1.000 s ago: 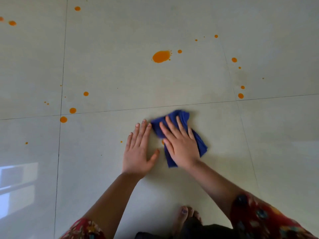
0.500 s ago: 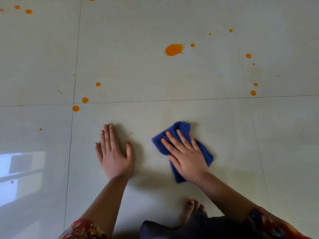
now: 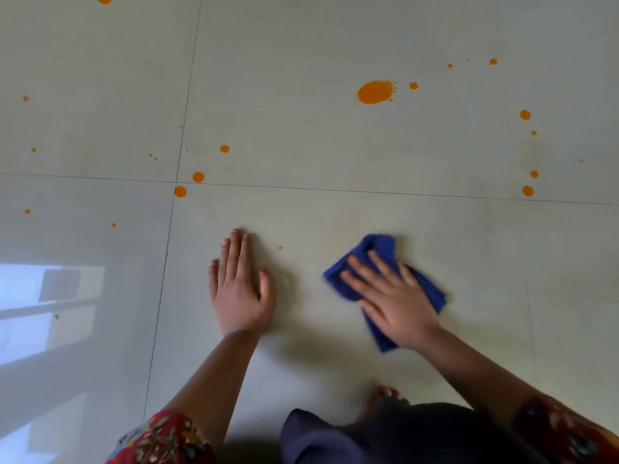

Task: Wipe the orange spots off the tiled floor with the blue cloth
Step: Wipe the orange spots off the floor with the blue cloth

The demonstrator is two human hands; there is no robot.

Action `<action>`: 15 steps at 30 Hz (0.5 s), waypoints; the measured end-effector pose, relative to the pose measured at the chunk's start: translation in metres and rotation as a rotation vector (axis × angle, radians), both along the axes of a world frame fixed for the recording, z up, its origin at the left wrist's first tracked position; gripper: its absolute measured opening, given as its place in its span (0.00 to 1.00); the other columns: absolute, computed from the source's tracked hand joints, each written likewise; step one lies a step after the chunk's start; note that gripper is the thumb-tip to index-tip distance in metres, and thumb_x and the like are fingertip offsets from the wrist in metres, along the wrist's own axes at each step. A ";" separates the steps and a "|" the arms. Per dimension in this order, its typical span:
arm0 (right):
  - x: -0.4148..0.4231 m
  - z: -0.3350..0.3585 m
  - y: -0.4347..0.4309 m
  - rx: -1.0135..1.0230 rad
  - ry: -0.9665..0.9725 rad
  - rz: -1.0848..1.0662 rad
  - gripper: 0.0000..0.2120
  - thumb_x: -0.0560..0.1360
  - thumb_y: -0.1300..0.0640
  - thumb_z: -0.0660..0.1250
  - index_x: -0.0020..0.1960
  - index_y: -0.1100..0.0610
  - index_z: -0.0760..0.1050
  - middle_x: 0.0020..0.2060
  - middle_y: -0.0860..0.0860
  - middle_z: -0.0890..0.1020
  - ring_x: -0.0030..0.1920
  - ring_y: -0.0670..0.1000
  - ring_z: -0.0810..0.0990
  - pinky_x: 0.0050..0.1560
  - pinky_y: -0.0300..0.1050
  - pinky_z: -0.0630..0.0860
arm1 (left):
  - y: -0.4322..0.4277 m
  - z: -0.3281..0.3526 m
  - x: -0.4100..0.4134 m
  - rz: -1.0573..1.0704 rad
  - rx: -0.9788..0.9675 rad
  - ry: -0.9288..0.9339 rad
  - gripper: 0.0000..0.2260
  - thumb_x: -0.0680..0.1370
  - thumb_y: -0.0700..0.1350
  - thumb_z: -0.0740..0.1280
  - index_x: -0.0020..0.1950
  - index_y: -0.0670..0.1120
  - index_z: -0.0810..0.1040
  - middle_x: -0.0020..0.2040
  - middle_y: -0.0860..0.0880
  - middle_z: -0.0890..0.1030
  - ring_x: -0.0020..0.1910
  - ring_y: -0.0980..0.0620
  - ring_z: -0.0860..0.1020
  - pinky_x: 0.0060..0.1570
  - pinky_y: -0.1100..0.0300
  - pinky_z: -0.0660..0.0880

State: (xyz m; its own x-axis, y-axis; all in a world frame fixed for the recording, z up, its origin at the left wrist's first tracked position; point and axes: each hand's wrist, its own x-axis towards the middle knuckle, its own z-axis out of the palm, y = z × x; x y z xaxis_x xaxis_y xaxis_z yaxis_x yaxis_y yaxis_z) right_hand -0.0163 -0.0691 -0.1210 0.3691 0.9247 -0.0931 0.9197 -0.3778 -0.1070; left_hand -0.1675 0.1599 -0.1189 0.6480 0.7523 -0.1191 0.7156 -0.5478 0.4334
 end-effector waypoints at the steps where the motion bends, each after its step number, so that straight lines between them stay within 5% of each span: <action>1: 0.015 0.000 -0.003 0.000 0.001 -0.124 0.26 0.80 0.46 0.51 0.77 0.44 0.55 0.77 0.44 0.56 0.77 0.52 0.55 0.67 0.60 0.64 | 0.002 0.001 -0.007 -0.011 0.016 0.004 0.30 0.76 0.52 0.52 0.79 0.51 0.57 0.79 0.55 0.53 0.78 0.54 0.51 0.76 0.54 0.46; 4: 0.055 -0.001 0.027 -0.014 -0.009 -0.433 0.25 0.81 0.47 0.49 0.77 0.47 0.57 0.77 0.47 0.58 0.77 0.54 0.55 0.68 0.60 0.63 | 0.009 0.000 -0.032 0.030 0.048 0.016 0.30 0.75 0.51 0.52 0.79 0.50 0.57 0.79 0.54 0.53 0.78 0.55 0.50 0.76 0.55 0.45; 8: 0.055 -0.002 0.110 0.031 0.002 -0.398 0.24 0.80 0.48 0.52 0.75 0.49 0.63 0.76 0.49 0.63 0.76 0.56 0.60 0.67 0.59 0.63 | 0.011 -0.003 -0.040 0.148 0.041 0.014 0.30 0.75 0.50 0.51 0.79 0.50 0.57 0.79 0.55 0.54 0.78 0.55 0.50 0.76 0.53 0.48; 11: 0.016 -0.001 0.155 0.065 0.030 -0.194 0.24 0.79 0.48 0.52 0.74 0.47 0.65 0.75 0.48 0.64 0.75 0.56 0.62 0.66 0.59 0.65 | 0.012 -0.005 -0.039 0.159 0.027 -0.018 0.29 0.76 0.49 0.50 0.79 0.51 0.58 0.79 0.55 0.55 0.78 0.55 0.51 0.76 0.54 0.48; 15: -0.032 -0.002 0.092 0.020 0.071 0.469 0.23 0.81 0.46 0.52 0.76 0.44 0.60 0.77 0.45 0.59 0.78 0.54 0.55 0.71 0.57 0.55 | 0.014 -0.007 -0.041 0.152 0.028 -0.074 0.28 0.76 0.46 0.51 0.78 0.50 0.60 0.78 0.54 0.58 0.78 0.55 0.53 0.76 0.54 0.50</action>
State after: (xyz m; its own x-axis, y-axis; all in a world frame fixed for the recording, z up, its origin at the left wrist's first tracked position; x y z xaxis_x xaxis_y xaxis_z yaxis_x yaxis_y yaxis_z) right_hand -0.0484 0.0228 -0.1228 -0.0956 0.9920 -0.0830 0.9807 0.0795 -0.1787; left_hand -0.2088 0.1738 -0.1258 0.5327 0.8446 -0.0532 0.7578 -0.4481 0.4743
